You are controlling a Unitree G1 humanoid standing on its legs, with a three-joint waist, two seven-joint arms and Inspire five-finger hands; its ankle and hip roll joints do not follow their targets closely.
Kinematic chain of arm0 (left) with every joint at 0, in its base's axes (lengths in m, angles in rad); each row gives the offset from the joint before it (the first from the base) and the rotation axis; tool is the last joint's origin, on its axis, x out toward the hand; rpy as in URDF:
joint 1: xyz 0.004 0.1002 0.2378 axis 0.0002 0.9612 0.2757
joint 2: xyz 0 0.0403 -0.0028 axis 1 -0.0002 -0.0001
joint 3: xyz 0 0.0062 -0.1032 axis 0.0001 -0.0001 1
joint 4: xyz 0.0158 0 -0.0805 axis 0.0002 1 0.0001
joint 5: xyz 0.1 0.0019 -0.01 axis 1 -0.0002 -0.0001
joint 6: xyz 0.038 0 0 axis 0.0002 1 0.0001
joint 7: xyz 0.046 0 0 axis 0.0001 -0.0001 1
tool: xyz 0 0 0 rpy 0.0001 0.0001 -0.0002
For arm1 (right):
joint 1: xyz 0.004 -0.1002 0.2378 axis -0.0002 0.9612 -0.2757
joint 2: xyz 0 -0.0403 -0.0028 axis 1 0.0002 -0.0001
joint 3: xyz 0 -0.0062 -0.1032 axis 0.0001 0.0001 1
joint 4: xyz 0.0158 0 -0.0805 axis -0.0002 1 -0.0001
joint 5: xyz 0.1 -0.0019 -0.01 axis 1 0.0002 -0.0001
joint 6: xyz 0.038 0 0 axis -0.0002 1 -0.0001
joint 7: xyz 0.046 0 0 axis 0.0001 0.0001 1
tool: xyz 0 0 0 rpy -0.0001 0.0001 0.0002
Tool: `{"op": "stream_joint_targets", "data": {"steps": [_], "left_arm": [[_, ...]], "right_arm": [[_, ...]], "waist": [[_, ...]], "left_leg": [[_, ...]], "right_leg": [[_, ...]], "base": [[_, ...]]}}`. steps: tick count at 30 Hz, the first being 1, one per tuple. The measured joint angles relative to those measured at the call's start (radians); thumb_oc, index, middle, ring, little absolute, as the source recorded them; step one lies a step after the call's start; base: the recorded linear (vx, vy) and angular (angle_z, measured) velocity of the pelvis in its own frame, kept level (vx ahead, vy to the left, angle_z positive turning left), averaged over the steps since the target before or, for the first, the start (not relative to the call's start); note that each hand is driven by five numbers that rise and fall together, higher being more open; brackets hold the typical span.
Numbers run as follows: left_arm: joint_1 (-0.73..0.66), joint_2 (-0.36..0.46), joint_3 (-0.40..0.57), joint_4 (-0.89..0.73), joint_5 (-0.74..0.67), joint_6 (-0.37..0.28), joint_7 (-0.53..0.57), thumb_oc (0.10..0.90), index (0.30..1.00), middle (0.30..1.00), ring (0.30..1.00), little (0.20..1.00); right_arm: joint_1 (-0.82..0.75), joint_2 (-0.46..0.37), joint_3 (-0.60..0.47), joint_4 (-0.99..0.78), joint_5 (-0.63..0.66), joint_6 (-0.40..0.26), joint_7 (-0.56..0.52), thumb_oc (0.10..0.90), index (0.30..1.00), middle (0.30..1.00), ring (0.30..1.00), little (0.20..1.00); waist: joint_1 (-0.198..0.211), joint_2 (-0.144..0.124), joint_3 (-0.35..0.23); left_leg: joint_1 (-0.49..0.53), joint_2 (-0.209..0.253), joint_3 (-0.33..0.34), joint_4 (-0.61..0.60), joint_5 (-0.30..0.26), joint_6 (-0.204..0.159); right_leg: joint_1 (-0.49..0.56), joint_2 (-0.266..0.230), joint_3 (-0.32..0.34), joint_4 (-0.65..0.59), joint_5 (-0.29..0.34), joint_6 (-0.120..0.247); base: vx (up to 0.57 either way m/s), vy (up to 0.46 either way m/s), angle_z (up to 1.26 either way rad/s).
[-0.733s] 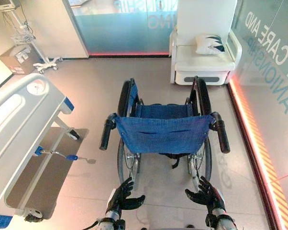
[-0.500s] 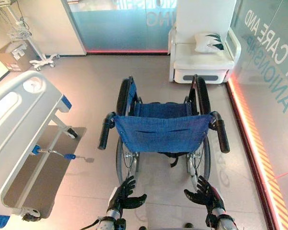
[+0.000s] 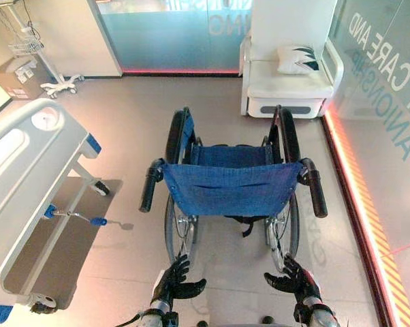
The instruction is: Push the wheelchair next to the bed
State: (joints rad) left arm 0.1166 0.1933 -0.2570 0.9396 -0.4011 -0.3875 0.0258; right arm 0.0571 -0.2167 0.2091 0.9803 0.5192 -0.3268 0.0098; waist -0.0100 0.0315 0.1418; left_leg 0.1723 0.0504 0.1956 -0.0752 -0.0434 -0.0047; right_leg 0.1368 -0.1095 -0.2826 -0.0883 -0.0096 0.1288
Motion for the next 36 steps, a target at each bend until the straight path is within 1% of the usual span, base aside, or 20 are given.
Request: {"op": "stream_joint_targets", "data": {"steps": [1, 2, 3, 5, 6, 7, 9, 10, 14, 16, 19, 23, 24, 27, 29, 30, 32, 34, 35, 36], "left_arm": [[-0.001, 0.0, 0.017, 0.0, -0.01, 0.003, 0.008, 0.8, 0.9, 0.9, 0.9, 0.9], [-0.001, 0.002, 0.064, -0.019, -0.039, 0.015, 0.028, 0.8, 0.9, 0.9, 0.9, 0.9], [0.001, 0.003, 0.084, -0.035, -0.049, 0.021, 0.041, 0.8, 0.9, 0.9, 0.9, 0.9], [-0.001, 0.022, 0.156, -0.099, -0.089, 0.028, 0.103, 0.8, 0.9, 0.9, 0.9, 0.9], [-0.001, 0.032, 0.176, -0.124, -0.092, 0.028, 0.128, 0.8, 0.9, 0.9, 0.9, 0.9], [-0.006, 0.049, 0.196, -0.149, -0.097, 0.026, 0.159, 0.8, 0.9, 0.9, 0.9, 0.9], [-0.023, 0.095, 0.235, -0.187, -0.103, 0.027, 0.21, 0.8, 0.9, 0.9, 0.9, 0.9], [-0.04, 0.131, 0.256, -0.205, -0.103, 0.026, 0.246, 0.8, 0.9, 0.9, 0.9, 0.9], [-0.076, 0.224, 0.339, -0.273, -0.102, 0.026, 0.304, 0.8, 0.9, 0.9, 0.9, 0.9], [-0.095, 0.263, 0.344, -0.288, -0.102, 0.028, 0.319, 0.8, 0.9, 0.9, 0.9, 0.9], [-0.119, 0.295, 0.343, -0.337, -0.079, 0.028, 0.333, 0.8, 0.9, 0.9, 0.9, 0.9], [-0.142, 0.332, 0.339, -0.456, -0.029, 0.036, 0.342, 0.8, 0.9, 0.9, 0.9, 0.9], [-0.148, 0.339, 0.339, -0.518, -0.023, 0.04, 0.343, 0.8, 0.9, 0.9, 0.9, 0.9], [-0.153, 0.342, 0.342, -0.627, -0.024, 0.044, 0.322, 0.8, 0.9, 0.9, 0.9, 0.9], [-0.154, 0.342, 0.342, -0.694, -0.027, 0.051, 0.271, 0.8, 0.9, 0.9, 0.9, 0.9], [-0.152, 0.342, 0.342, -0.739, -0.034, 0.068, 0.226, 0.8, 0.9, 0.9, 0.9, 0.9], [-0.152, 0.341, 0.341, -0.807, -0.046, 0.093, 0.138, 0.8, 0.9, 0.9, 0.9, 0.9], [-0.149, 0.341, 0.34, -0.861, -0.058, 0.126, 0.047, 0.8, 0.9, 0.9, 0.9, 0.9], [-0.149, 0.341, 0.34, -0.869, -0.061, 0.129, 0.032, 0.8, 0.9, 0.9, 0.9, 0.9], [-0.148, 0.341, 0.339, -0.89, -0.078, 0.145, -0.012, 0.8, 0.9, 0.9, 0.9, 0.9]], "right_arm": [[-0.001, -0.002, -0.002, -0.01, 0.005, 0.003, -0.004, 0.8, 0.9, 0.9, 0.9, 0.9], [-0.001, -0.013, -0.012, -0.046, 0.007, 0.01, -0.026, 0.8, 0.9, 0.9, 0.9, 0.9], [-0.001, -0.02, -0.014, -0.067, 0.008, 0.016, -0.036, 0.8, 0.9, 0.9, 0.9, 0.9], [-0.002, -0.05, -0.072, -0.155, 0.01, 0.021, -0.075, 0.8, 0.9, 0.9, 0.9, 0.9], [-0.006, -0.057, -0.098, -0.17, 0.016, 0.018, -0.084, 0.8, 0.9, 0.9, 0.9, 0.9], [-0.019, -0.07, -0.122, -0.181, 0.041, 0.013, -0.102, 0.8, 0.9, 0.9, 0.9, 0.9], [-0.04, -0.118, -0.173, -0.206, 0.048, 0.016, -0.117, 0.8, 0.9, 0.9, 0.9, 0.9], [-0.057, -0.159, -0.209, -0.211, 0.048, 0.02, -0.12, 0.8, 0.9, 0.9, 0.9, 0.9], [-0.095, -0.265, -0.293, -0.237, 0.05, 0.028, -0.162, 0.8, 0.9, 0.9, 0.9, 0.9], [-0.109, -0.302, -0.299, -0.273, 0.05, 0.045, -0.191, 0.8, 0.9, 0.9, 0.9, 0.9], [-0.113, -0.325, -0.305, -0.345, 0.048, 0.046, -0.228, 0.8, 0.9, 0.9, 0.9, 0.9], [-0.129, -0.334, -0.308, -0.454, 0.036, 0.053, -0.28, 0.8, 0.9, 0.9, 0.9, 0.9], [-0.132, -0.341, -0.314, -0.499, 0.033, 0.059, -0.313, 0.8, 0.9, 0.9, 0.9, 0.9], [-0.134, -0.353, -0.322, -0.607, 0.023, 0.064, -0.35, 0.8, 0.9, 0.9, 0.9, 0.9], [-0.134, -0.353, -0.323, -0.681, -0.005, 0.065, -0.35, 0.8, 0.9, 0.9, 0.9, 0.9], [-0.133, -0.352, -0.324, -0.723, -0.004, 0.073, -0.339, 0.8, 0.9, 0.9, 0.9, 0.9], [-0.132, -0.352, -0.324, -0.784, -0.005, 0.086, -0.298, 0.8, 0.9, 0.9, 0.9, 0.9], [-0.129, -0.352, -0.324, -0.828, -0.005, 0.11, -0.218, 0.8, 0.9, 0.9, 0.9, 0.9], [-0.129, -0.352, -0.324, -0.832, -0.005, 0.113, -0.204, 0.8, 0.9, 0.9, 0.9, 0.9], [-0.127, -0.352, -0.323, -0.839, -0.007, 0.122, -0.161, 0.8, 0.9, 0.9, 0.9, 0.9]], "waist": [[0.0, -0.002, 0.002], [0.0, -0.009, 0.006], [0.0, -0.01, 0.007], [-0.001, -0.012, 0.008], [0.0, -0.012, 0.008], [0.001, -0.012, 0.008], [0.0, -0.01, 0.007], [0.0, -0.008, 0.007], [-0.001, -0.006, 0.006], [-0.004, -0.002, 0.007], [-0.005, 0.004, 0.006], [-0.007, 0.013, 0.004], [-0.004, 0.016, 0.003], [-0.004, 0.028, -0.004], [-0.005, 0.033, -0.004], [-0.005, 0.034, -0.004], [-0.005, 0.034, -0.004], [-0.006, 0.034, -0.004], [-0.006, 0.034, -0.004], [-0.006, 0.034, -0.004]], "left_leg": [[0.0, 0.0, 0.0, 0.0, 0.0, 0.0], [0.004, 0.0, 0.0, 0.0, 0.0, 0.0], [0.004, 0.0, 0.0, 0.0, 0.0, 0.0], [0.006, -0.001, 0.0, -0.001, 0.0, 0.0], [0.006, -0.001, -0.001, -0.002, 0.0, 0.0], [0.009, -0.001, -0.001, -0.004, 0.002, -0.003], [0.011, -0.001, -0.001, -0.005, 0.002, -0.003], [0.011, -0.001, -0.002, -0.005, 0.002, -0.003], [0.014, 0.0, -0.002, -0.011, 0.004, -0.005], [0.014, 0.0, -0.001, -0.011, 0.004, -0.005], [0.014, 0.0, -0.001, -0.011, 0.004, -0.005], [0.012, 0.001, -0.001, -0.011, 0.004, -0.005], [0.006, 0.0, -0.002, -0.011, 0.004, -0.005], [-0.001, -0.001, -0.002, -0.011, 0.004, -0.005], [-0.002, -0.001, -0.001, -0.012, 0.004, -0.005], [-0.005, 0.0, -0.001, -0.013, 0.004, -0.005], [-0.01, -0.001, 0.0, -0.013, 0.004, -0.005], [-0.012, -0.001, 0.001, -0.014, 0.004, -0.005], [-0.013, -0.001, 0.001, -0.014, 0.004, -0.005], [-0.014, -0.001, 0.001, -0.014, 0.004, -0.005]], "right_leg": [[0.0, 0.0, 0.0, 0.0, 0.0, 0.0], [0.004, 0.0, 0.0, 0.0, 0.0, 0.0], [0.004, 0.0, 0.0, 0.0, 0.0, 0.0], [0.005, -0.001, 0.002, 0.0, 0.001, 0.001], [0.006, -0.001, 0.001, 0.0, 0.001, 0.001], [0.008, -0.001, 0.001, 0.0, 0.001, 0.001], [0.01, -0.001, 0.001, 0.0, 0.001, 0.001], [0.01, -0.002, 0.0, 0.0, 0.001, 0.001], [0.011, -0.001, -0.001, -0.001, 0.001, 0.001], [0.01, -0.002, -0.001, -0.001, 0.001, 0.001], [0.01, -0.003, 0.0, -0.001, 0.001, 0.001], [0.007, -0.004, 0.002, -0.001, 0.002, 0.002], [0.003, -0.004, 0.002, -0.001, 0.002, 0.003], [-0.005, -0.005, 0.002, -0.001, 0.003, 0.004], [-0.007, -0.005, 0.002, -0.001, 0.003, 0.004], [-0.01, -0.004, 0.002, -0.001, 0.003, 0.004], [-0.016, -0.004, 0.003, -0.001, 0.003, 0.004], [-0.019, -0.004, 0.004, -0.001, 0.003, 0.004], [-0.02, -0.004, 0.004, -0.001, 0.003, 0.004], [-0.022, -0.004, 0.004, -0.001, 0.003, 0.004]], "base": [[0.0, 0.0, 0.0], [0.0, 0.0, 0.0], [0.0, 0.0, 0.0], [0.0, 0.0, 0.0], [0.0, 0.0, 0.0], [0.0, 0.0, 0.0], [-0.03, 0.028, 0.02], [0.0, 0.0, 0.0], [-0.02, 0.037, 0.0], [-0.03, 0.051, -0.01], [-0.02, 0.041, 0.0], [-0.01, 0.008, 0.0], [0.0, 0.0, 0.0], [0.0, 0.0, 0.0], [-0.02, -0.004, 0.0], [-0.04, -0.01, -0.01], [-0.02, -0.005, -0.01], [0.0, 0.0, 0.0], [0.0, 0.0, 0.0], [0.0, 0.0, 0.0]]}}
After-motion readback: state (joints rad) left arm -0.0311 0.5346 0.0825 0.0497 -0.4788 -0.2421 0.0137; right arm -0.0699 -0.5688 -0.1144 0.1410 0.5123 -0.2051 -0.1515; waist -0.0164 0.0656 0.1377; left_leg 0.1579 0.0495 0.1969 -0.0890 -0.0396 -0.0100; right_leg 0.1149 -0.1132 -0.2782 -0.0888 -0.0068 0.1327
